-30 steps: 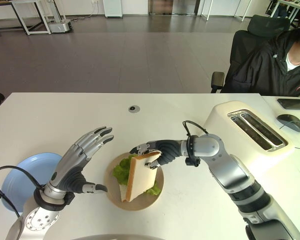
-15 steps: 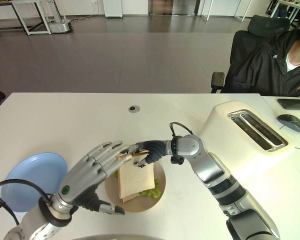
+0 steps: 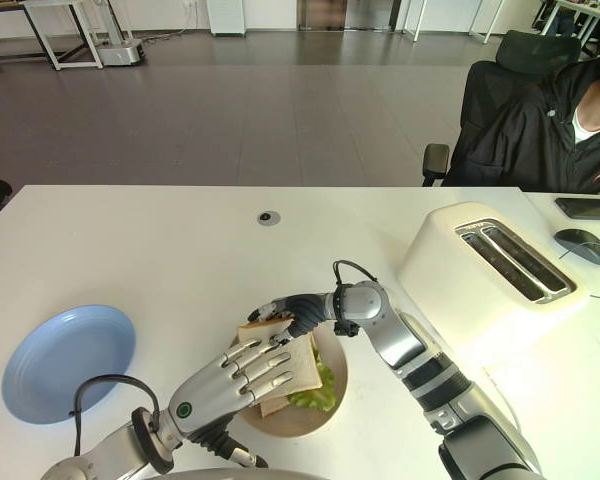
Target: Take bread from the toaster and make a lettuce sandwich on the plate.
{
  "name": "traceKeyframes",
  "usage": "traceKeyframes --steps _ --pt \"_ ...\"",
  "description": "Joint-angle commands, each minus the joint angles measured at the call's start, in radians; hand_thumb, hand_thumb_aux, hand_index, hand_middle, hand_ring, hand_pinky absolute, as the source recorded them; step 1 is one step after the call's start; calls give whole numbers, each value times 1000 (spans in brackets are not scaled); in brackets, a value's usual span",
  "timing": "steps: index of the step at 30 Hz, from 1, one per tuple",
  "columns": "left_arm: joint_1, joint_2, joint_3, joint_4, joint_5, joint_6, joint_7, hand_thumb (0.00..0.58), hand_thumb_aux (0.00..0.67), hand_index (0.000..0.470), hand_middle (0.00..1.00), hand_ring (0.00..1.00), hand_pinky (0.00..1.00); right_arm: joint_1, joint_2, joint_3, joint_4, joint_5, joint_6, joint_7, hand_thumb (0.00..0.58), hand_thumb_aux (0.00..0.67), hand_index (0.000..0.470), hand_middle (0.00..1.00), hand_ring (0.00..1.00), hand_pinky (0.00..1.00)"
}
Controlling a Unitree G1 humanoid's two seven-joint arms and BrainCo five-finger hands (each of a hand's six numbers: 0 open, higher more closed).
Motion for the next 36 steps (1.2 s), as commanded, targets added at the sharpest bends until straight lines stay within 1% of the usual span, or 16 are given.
traceKeyframes --steps 1,2,5,12,13,14,15,16,19,22,24,26,30,34,35,36 --pt "-10 41 -70 116 -9 4 -37 79 47 33 0 0 0 9 34 -2 -11 8 -9 -4 556 533 374 0 0 0" --pt "-11 50 -77 130 -15 9 -38 83 50 35 0 0 0 9 39 -8 -10 6 -10 -12 526 465 326 0 0 0" --pt "-11 88 -95 150 -21 28 -42 112 68 48 0 0 0 5 48 -39 -2 14 -10 -32 543 502 352 0 0 0" --pt "-20 142 -142 155 7 64 -18 62 37 26 0 0 0 3 68 -65 14 12 -7 -36 542 499 350 0 0 0" --pt "-32 145 -147 164 10 75 -19 66 39 28 0 0 0 9 71 -64 5 12 -4 -34 539 491 345 0 0 0" --pt "-45 149 -154 175 15 84 -21 83 50 35 0 0 0 18 74 -63 -7 13 -1 -32 506 431 302 0 0 0" --pt "-57 151 -159 185 18 91 -24 120 74 52 0 0 0 24 78 -65 -18 14 -2 -37 441 342 240 0 0 0" --pt "-69 153 -166 193 17 96 -27 152 95 66 0 0 0 25 87 -74 -26 16 -5 -51 0 0 0 0 0 0" --pt "-101 158 -180 217 10 114 -39 183 116 81 0 0 0 -10 121 -182 -38 46 -72 -152 0 0 0 0 0 0" --pt "-119 183 -166 227 -22 126 -68 209 134 94 0 0 0 2 55 -355 -140 158 -134 -152 0 0 0 0 0 0" --pt "-130 221 -130 225 -84 127 -104 148 92 65 0 0 0 74 -25 -467 -221 254 -154 -101 0 0 0 0 0 0" --pt "-156 262 -90 221 -159 120 -138 160 100 70 0 0 0 159 -97 -544 -250 310 -209 -43 0 0 0 0 0 0" --pt "-249 297 -6 143 -273 96 -144 9 5 4 0 0 0 318 -203 -618 -198 330 -365 61 0 0 0 0 0 0" --pt "-291 208 11 -92 -412 55 -130 0 0 0 0 0 0 455 -267 -636 -208 338 -442 130 0 0 0 0 0 0" --pt "-282 196 34 -138 -453 60 -139 0 0 0 0 0 0 487 -286 -643 -217 326 -463 139 0 0 0 290 290 290" --pt "-261 204 72 -163 -486 61 -144 0 0 0 67 67 67 520 -309 -653 -227 314 -473 148 187 118 83 1000 1000 1000"
